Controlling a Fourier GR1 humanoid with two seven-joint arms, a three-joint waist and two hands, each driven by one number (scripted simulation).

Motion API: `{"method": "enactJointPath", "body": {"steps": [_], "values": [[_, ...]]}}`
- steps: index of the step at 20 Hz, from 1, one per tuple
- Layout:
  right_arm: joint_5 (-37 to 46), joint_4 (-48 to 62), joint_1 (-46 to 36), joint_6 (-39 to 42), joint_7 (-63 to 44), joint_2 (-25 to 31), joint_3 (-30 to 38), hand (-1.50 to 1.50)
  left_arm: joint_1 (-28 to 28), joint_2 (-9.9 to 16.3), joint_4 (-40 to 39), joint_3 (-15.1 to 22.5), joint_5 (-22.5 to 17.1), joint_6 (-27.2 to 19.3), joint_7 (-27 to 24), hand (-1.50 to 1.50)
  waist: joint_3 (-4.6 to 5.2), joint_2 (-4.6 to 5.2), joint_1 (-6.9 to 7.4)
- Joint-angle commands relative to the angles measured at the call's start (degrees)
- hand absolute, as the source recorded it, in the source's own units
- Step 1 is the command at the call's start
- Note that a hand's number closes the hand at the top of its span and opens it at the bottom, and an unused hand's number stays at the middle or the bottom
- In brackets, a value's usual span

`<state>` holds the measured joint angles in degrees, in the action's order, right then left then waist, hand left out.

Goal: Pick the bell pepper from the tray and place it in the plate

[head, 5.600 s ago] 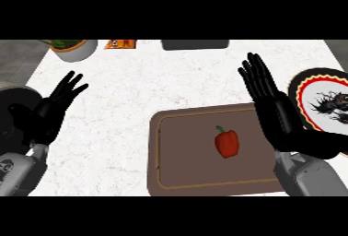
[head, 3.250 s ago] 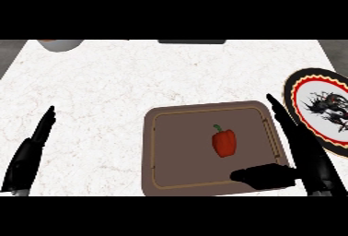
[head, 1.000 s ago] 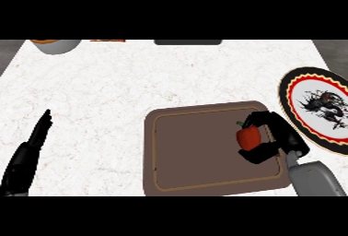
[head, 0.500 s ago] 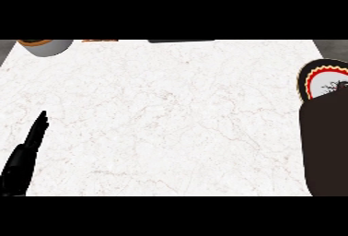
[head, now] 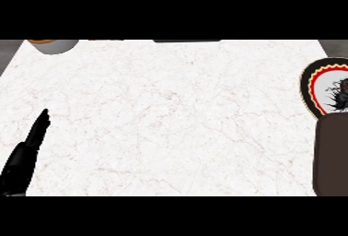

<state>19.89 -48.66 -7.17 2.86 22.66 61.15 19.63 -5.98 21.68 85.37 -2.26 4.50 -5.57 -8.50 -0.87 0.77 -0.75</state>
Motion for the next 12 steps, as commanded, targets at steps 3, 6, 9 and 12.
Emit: {"method": "enactJointPath", "body": {"steps": [3,6,9,12], "values": [[-5.83,8.44,-2.45,-0.2,21.27,3.85,8.33,1.5,-0.72,-1.12,-0.92,1.12,0.62,0.07,-1.33,0.0,0.24,-0.38,0.63],[-7.57,13.08,-4.68,5.29,29.03,6.26,9.41,1.5,0.08,-1.16,0.72,2.26,1.3,0.41,0.08,0.0,0.38,-0.28,1.94],[-7.26,18.75,-7.3,9.61,34.01,8.13,8.92,1.5,2.25,0.59,-1.95,0.08,0.11,1.93,-0.33,0.0,0.46,0.07,2.77],[-6.08,19.64,-11.61,12.27,35.86,8.13,6.46,1.5,3.74,0.01,-0.05,1.09,1.2,1.53,2.59,0.0,0.62,-0.23,2.8]]}}
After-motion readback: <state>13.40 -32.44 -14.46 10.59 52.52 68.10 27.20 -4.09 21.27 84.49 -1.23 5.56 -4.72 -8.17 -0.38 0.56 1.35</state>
